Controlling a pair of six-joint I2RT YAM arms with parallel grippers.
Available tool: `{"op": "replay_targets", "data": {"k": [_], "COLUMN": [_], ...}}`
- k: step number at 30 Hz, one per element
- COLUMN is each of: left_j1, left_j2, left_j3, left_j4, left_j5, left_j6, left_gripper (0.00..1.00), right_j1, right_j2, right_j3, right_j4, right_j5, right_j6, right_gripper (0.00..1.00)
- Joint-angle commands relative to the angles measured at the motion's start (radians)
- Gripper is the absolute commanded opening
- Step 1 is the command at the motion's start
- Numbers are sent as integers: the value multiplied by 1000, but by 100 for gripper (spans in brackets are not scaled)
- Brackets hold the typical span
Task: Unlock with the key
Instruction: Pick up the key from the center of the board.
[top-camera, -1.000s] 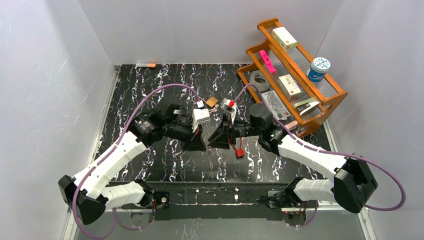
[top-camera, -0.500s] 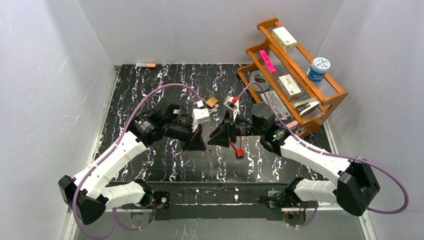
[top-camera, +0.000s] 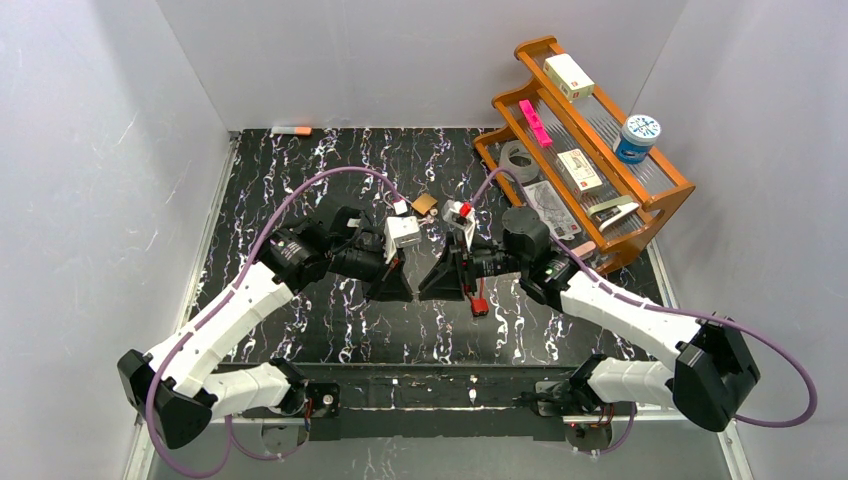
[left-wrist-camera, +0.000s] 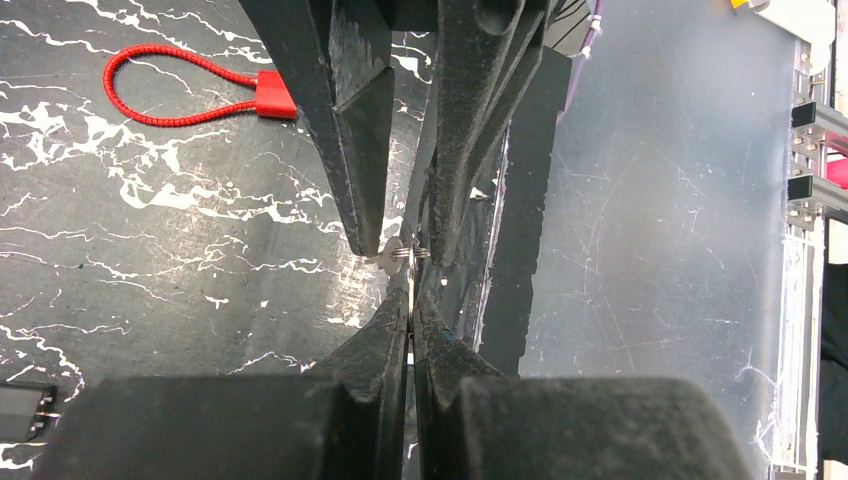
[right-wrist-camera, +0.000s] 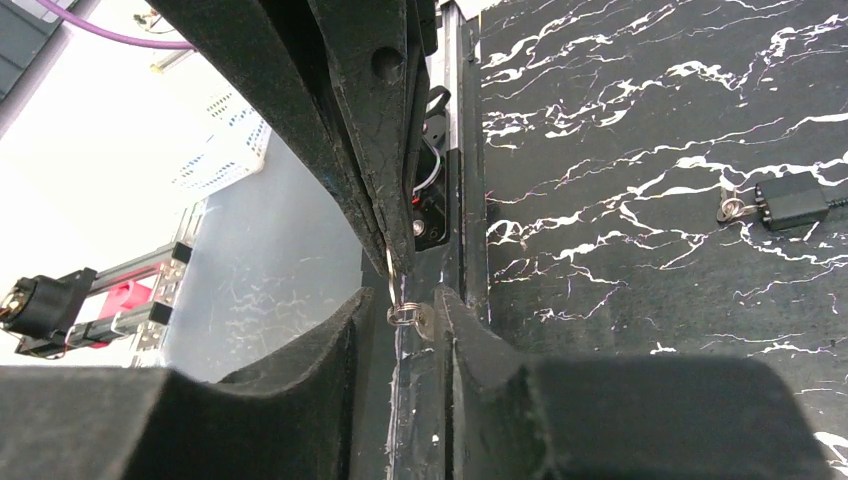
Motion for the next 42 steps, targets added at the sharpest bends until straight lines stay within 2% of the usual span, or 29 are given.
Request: {"op": "replay_targets", "data": {"k": [1, 8, 12, 15, 20, 22, 23, 24, 26, 28, 31, 36, 38, 42], "left_j1": [-2, -2, -3, -3, -3, -3, -4, -3, -2, -2, -2, 0, 2, 2], "left_j2": [-3, -6, -6, -12, -27, -32, -38, -45, -66, -92, -144, -274, -314, -288], "left_j3": [-11, -10, -8, -6, 7, 15, 15, 13, 6, 1, -39, -173, -235, -254], "left_j4": [2, 7, 9, 12, 23, 27, 32, 42, 84, 134, 264, 471, 534, 562], "left_j5": [24, 26, 21, 3, -31, -46, -59, -81, -139, -219, -376, -775, -830, -793], "left_j6": [-10, -12, -17, -25, -39, -45, -51, -60, -109, -181, -312, -553, -587, -584], "left_gripper": [0, 0, 0, 0, 0, 16, 28, 44, 66, 81, 97, 98, 98, 98], "right_j1": [1, 6, 13, 15, 14, 14, 13, 13, 12, 10, 8, 7, 7, 7], "right_j2": [17, 47, 61, 58, 18, -10, -26, -45, -88, -137, -219, -381, -451, -541], "right_j3": [62, 73, 69, 59, 28, 8, -5, -21, -57, -98, -153, -239, -259, -273], "right_j4": [12, 28, 22, 25, 32, 45, 53, 68, 103, 128, 128, 86, 63, -20], "right_j5": [-21, -37, -60, -79, -55, -4, 29, 65, 142, 225, 361, 571, 652, 787], "right_j6": [-22, -18, -31, -35, -42, -36, -32, -22, 11, 44, 88, 164, 201, 262], "right_gripper": [34, 18, 14, 2, 1, 1, 1, 1, 1, 1, 1, 1, 1, 1]}}
